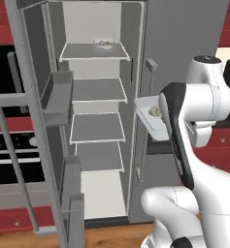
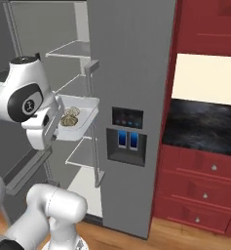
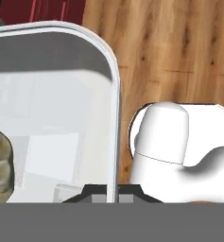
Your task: Place two dumplings into each of the tupperware containers and then place the containers in the fridge.
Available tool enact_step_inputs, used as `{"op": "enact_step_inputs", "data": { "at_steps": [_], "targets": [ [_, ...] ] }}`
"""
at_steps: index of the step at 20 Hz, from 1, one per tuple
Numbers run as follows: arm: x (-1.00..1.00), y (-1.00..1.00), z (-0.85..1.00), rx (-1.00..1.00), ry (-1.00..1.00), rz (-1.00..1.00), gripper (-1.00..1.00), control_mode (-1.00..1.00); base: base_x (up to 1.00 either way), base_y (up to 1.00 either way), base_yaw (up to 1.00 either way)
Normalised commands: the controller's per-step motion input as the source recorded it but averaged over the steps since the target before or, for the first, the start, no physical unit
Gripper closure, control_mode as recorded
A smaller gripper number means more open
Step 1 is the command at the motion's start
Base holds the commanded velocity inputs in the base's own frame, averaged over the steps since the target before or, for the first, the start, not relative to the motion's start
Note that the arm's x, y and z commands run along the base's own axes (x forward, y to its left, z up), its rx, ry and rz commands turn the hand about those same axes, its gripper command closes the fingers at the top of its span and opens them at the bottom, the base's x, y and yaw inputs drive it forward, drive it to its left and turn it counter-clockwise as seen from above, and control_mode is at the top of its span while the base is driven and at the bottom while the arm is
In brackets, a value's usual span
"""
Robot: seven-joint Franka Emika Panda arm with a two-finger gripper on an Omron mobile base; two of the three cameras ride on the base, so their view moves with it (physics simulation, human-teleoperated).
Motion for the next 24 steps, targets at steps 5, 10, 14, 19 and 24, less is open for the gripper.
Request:
{"op": "enact_step_inputs", "data": {
  "at_steps": [5,10,14,19,24],
  "targets": [
    [0.0,0.0,0.0,0.0,0.0,0.0,1.0,1.0,0.5,0.4,-0.07],
    [0.0,0.0,0.0,0.0,0.0,0.0,1.0,1.0,0.4,0.34,-0.06],
    [0.0,0.0,0.0,0.0,0.0,0.0,1.0,1.0,0.36,0.22,-0.02],
    [0.0,0.0,0.0,0.0,0.0,0.0,1.0,1.0,0.04,0.18,0.0],
    [0.0,0.0,0.0,0.0,0.0,0.0,1.0,1.0,-0.12,0.17,0.0]
  ]
}}
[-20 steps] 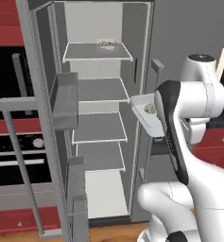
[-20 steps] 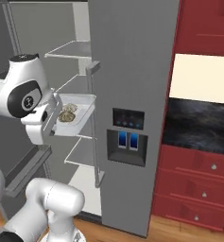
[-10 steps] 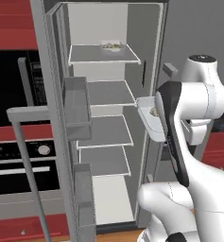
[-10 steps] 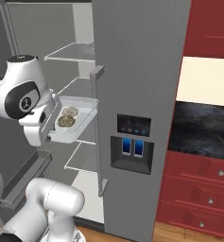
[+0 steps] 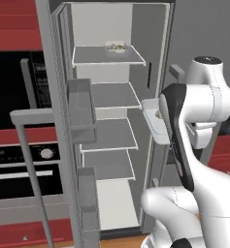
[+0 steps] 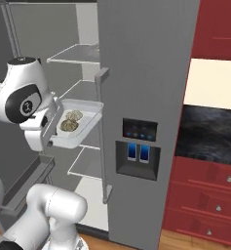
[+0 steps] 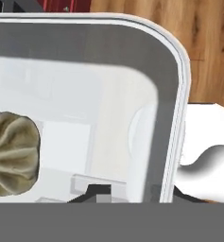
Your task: Place two dumplings into each of the tupperware containers and then place the containers in the fridge.
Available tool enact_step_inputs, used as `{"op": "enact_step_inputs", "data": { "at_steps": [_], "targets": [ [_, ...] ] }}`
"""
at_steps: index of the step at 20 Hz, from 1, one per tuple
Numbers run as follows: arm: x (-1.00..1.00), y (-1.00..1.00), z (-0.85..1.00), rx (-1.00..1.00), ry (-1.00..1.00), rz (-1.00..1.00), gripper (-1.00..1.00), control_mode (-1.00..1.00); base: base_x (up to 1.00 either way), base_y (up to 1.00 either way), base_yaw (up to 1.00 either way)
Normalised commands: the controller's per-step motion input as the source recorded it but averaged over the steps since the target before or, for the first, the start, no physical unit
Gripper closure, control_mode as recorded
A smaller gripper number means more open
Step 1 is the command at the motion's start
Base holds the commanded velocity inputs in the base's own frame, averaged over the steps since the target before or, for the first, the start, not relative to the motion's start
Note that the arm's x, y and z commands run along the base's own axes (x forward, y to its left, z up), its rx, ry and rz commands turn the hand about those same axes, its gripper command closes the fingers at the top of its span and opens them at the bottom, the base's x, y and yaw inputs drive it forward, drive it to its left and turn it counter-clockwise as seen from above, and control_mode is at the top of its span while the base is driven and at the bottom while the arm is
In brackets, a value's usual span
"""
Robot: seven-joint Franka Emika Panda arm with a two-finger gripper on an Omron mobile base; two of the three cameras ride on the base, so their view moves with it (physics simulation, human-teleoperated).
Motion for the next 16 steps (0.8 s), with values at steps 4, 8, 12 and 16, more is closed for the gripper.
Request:
{"op": "enact_step_inputs", "data": {
  "at_steps": [4,8,12,16],
  "targets": [
    [0.0,0.0,0.0,0.0,0.0,0.0,1.0,1.0,-0.38,0.26,0.16],
    [0.0,0.0,0.0,0.0,0.0,0.0,1.0,1.0,-0.32,0.09,0.2],
    [0.0,0.0,0.0,0.0,0.0,0.0,1.0,1.0,0.28,0.08,0.04],
    [0.0,0.0,0.0,0.0,0.0,0.0,1.0,1.0,0.27,0.26,0.11]
  ]
}}
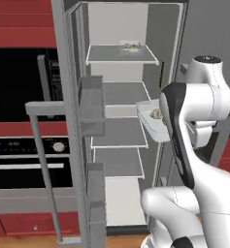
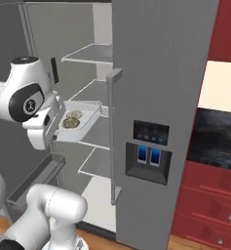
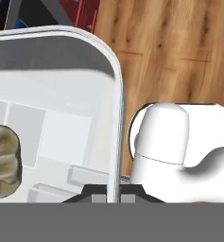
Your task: Place two dumplings into each of the tupperware containers and then place the containers in the fridge.
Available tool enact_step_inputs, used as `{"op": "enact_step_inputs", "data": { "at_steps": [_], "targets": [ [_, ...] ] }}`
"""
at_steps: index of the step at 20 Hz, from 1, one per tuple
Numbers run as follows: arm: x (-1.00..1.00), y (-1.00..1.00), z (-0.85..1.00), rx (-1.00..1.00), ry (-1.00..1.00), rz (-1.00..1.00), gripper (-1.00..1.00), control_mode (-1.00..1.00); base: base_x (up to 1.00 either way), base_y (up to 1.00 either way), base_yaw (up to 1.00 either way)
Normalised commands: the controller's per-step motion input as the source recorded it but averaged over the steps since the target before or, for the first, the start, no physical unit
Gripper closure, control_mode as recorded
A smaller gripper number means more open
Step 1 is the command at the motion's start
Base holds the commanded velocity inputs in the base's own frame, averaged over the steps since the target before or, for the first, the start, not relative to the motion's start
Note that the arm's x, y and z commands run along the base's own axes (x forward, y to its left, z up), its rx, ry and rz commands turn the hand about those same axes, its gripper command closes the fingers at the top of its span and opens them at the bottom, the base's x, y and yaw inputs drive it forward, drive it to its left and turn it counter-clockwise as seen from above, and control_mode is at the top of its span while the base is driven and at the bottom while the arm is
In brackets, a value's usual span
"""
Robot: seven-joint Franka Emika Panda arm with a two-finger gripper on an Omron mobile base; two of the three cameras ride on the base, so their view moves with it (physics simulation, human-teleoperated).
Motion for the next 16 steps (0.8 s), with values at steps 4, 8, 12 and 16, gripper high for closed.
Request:
{"op": "enact_step_inputs", "data": {
  "at_steps": [4,8,12,16],
  "targets": [
    [0.0,0.0,0.0,0.0,0.0,0.0,1.0,1.0,0.36,0.06,0.07],
    [0.0,0.0,0.0,0.0,0.0,0.0,1.0,1.0,0.61,0.11,0.01],
    [0.0,0.0,0.0,0.0,0.0,0.0,1.0,1.0,0.29,0.29,0.04],
    [0.0,0.0,0.0,0.0,0.0,0.0,1.0,1.0,0.65,0.13,0.0]
  ]
}}
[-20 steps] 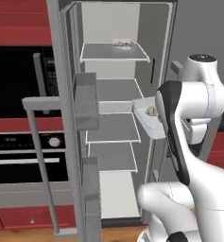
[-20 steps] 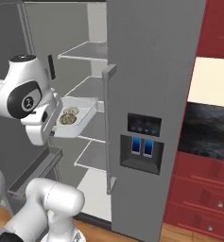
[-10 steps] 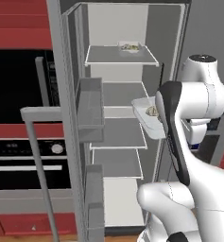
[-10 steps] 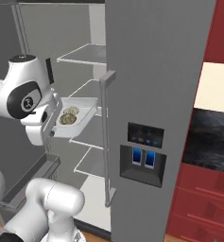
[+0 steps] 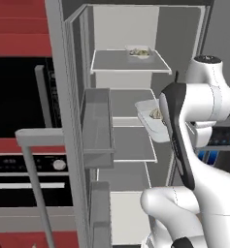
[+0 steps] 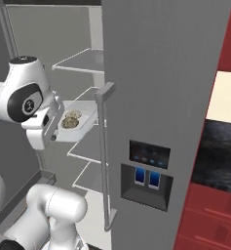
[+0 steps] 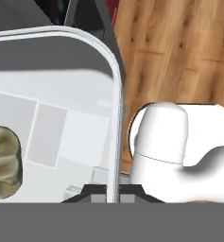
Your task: Place two dumplings into each of the tupperware containers and then place the containers in the fridge.
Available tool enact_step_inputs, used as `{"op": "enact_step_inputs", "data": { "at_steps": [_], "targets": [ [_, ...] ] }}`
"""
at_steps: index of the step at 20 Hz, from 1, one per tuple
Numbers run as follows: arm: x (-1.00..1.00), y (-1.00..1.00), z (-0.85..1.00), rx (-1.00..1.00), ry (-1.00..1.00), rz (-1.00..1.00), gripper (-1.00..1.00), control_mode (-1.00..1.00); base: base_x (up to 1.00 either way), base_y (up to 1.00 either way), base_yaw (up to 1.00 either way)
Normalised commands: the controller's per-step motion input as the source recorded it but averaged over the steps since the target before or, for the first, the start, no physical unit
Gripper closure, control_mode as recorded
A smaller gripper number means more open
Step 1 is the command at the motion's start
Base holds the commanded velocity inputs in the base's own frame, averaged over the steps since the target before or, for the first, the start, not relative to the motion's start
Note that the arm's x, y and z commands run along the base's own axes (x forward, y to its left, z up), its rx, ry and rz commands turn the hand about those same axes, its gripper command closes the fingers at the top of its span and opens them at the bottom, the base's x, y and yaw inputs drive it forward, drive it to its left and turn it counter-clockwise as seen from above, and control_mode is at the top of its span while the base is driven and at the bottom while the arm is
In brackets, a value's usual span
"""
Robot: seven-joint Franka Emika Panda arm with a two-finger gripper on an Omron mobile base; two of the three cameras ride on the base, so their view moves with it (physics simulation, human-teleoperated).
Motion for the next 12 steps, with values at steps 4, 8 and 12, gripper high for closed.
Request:
{"op": "enact_step_inputs", "data": {
  "at_steps": [4,8,12],
  "targets": [
    [0.0,0.0,0.0,0.0,0.0,0.0,1.0,1.0,0.52,0.1,0.0],
    [0.0,0.0,0.0,0.0,0.0,0.0,1.0,1.0,0.16,0.17,0.0],
    [0.0,0.0,0.0,0.0,0.0,0.0,1.0,1.0,0.34,0.21,0.0]
  ]
}}
